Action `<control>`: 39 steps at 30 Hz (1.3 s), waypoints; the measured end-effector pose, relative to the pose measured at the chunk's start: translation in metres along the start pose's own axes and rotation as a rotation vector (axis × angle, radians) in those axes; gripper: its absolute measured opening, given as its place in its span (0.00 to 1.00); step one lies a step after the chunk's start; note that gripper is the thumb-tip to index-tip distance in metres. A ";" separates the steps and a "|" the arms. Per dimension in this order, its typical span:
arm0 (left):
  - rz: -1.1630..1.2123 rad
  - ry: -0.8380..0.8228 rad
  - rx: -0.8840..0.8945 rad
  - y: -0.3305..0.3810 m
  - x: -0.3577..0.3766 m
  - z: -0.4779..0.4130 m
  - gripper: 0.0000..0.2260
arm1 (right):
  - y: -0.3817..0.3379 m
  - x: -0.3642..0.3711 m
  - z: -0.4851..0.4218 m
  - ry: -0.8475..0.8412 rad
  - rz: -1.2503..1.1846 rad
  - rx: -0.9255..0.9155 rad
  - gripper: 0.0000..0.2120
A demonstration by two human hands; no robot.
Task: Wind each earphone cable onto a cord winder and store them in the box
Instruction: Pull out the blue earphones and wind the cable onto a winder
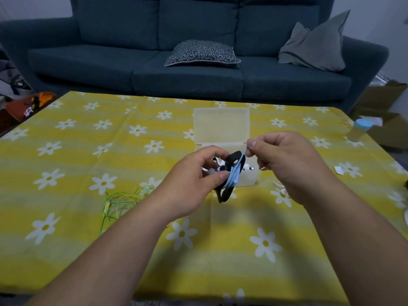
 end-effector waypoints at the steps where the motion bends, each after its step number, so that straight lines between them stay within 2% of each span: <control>1: 0.030 -0.009 0.000 0.000 0.000 0.001 0.11 | 0.001 -0.001 -0.001 0.007 -0.011 0.009 0.13; 11: 0.244 -0.079 0.063 0.007 0.004 0.004 0.12 | 0.011 0.003 -0.004 -0.027 -0.017 0.073 0.13; 19: 0.487 0.106 0.080 0.007 0.001 -0.002 0.07 | 0.016 0.038 0.007 -0.361 -0.113 0.177 0.14; 27: 0.677 0.233 -0.102 0.004 -0.006 -0.004 0.06 | 0.009 0.044 0.012 -0.398 -0.170 0.211 0.17; 30: 0.659 0.266 -0.135 0.003 -0.007 -0.004 0.05 | 0.008 0.040 0.012 -0.397 -0.151 0.182 0.15; 34: 0.517 0.318 -0.107 0.002 -0.006 -0.004 0.04 | 0.007 0.039 0.014 -0.382 -0.016 0.128 0.12; 39: 0.354 0.380 -0.088 0.000 -0.002 -0.003 0.03 | 0.006 0.042 0.015 -0.402 -0.021 0.183 0.12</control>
Point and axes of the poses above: each hand's wrist, its own z-axis away from the middle knuckle, its own x-axis out of the palm, y = z × x, the point moved 1 cm from there along -z, towards the middle knuckle, and after that the axes turned 7 degrees about z, right-handed, at the moved point
